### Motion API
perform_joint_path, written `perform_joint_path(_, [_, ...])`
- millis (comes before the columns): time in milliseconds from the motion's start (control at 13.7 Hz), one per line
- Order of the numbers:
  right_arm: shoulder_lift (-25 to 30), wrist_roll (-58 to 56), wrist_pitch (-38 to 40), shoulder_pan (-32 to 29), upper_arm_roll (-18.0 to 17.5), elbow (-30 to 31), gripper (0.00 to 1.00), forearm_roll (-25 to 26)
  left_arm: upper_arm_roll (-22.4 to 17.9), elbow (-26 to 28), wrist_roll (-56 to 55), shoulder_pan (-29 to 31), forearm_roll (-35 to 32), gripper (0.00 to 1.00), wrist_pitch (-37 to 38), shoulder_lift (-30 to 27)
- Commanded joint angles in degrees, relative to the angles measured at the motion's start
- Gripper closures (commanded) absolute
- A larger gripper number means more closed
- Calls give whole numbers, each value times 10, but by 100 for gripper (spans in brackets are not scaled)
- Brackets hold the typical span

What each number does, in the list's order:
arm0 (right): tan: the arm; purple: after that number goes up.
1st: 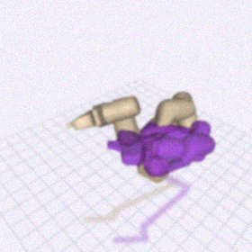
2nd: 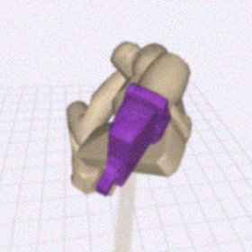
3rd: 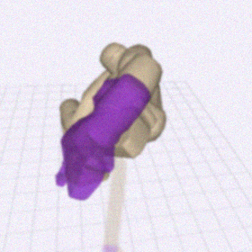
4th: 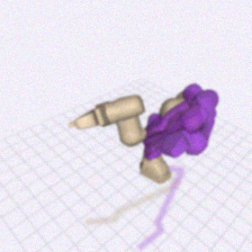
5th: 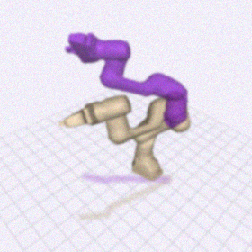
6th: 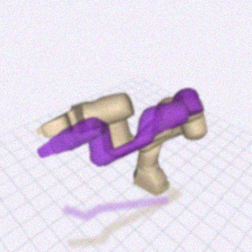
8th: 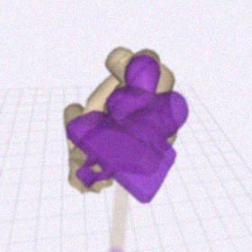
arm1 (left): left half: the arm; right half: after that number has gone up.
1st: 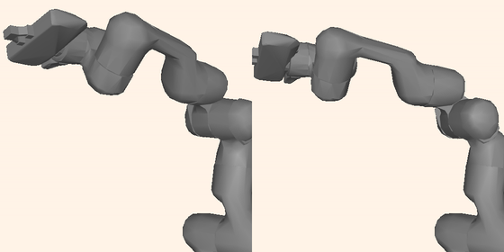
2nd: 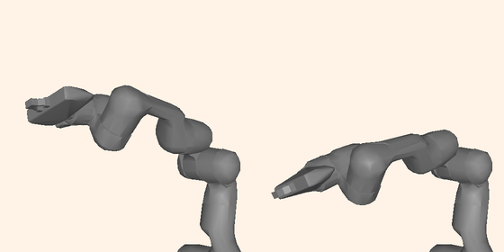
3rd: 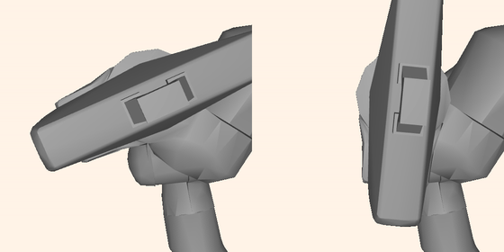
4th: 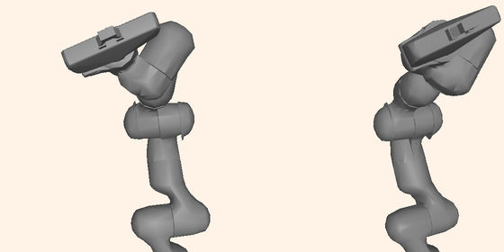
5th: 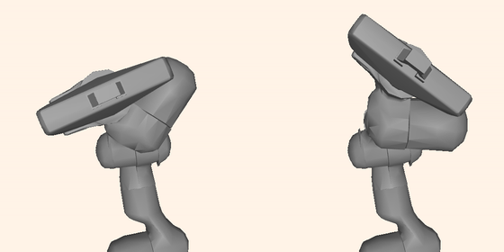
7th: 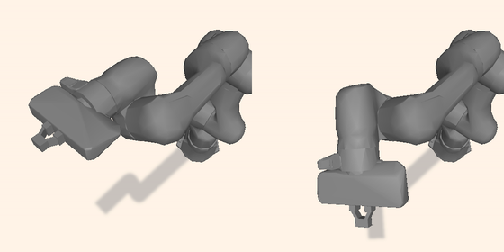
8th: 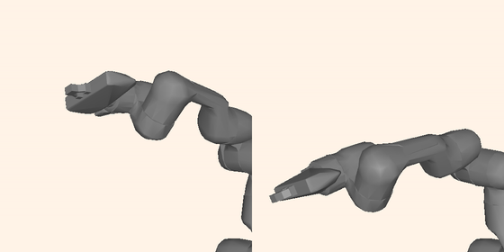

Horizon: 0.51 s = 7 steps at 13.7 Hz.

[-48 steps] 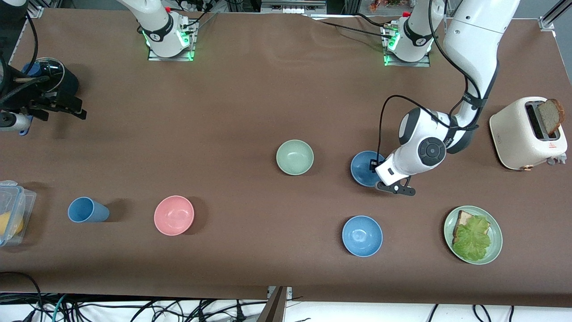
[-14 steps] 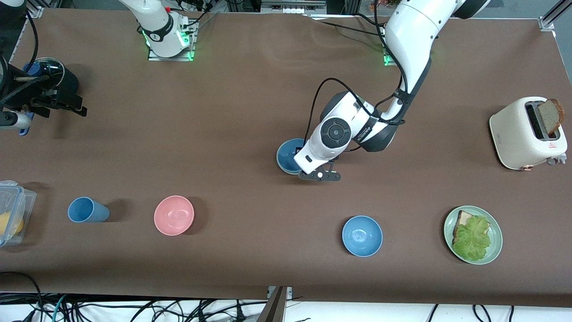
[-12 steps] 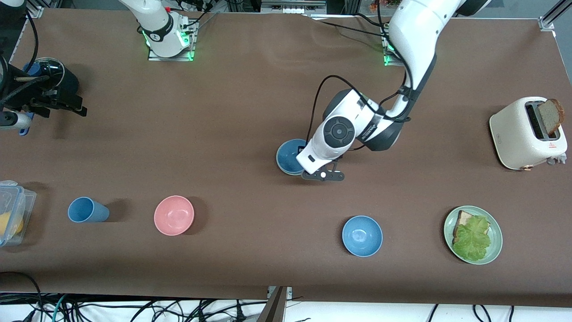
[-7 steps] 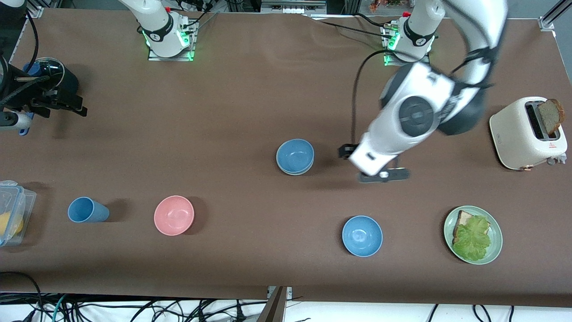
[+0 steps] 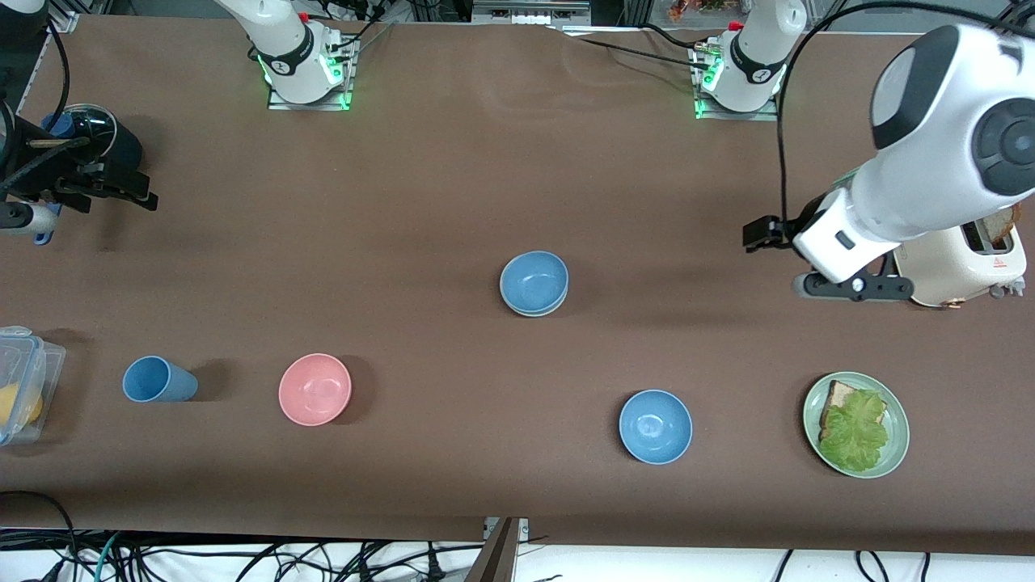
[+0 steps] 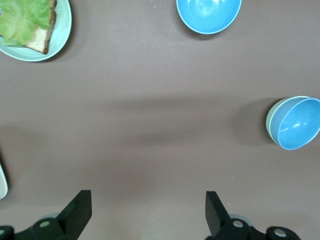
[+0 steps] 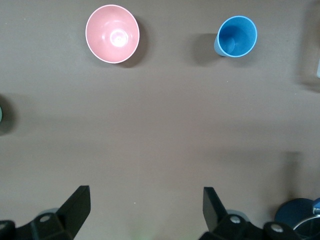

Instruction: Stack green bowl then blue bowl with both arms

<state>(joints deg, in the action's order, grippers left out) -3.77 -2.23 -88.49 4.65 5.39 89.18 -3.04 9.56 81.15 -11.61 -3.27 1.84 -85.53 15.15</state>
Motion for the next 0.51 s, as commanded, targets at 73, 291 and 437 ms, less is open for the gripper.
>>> perform_joint_path(73, [7,0,3,-3,-3,3,1,3,-10,14,66,17,-11,0,27,-34])
perform_joint_path(291, [7,0,3,-3,-3,3,1,3,-50,113,81,12,-3,0,-50,-112])
perform_joint_path(437, [7,0,3,-3,-3,3,1,3,-50,167,77,12,3,0,-89,-150])
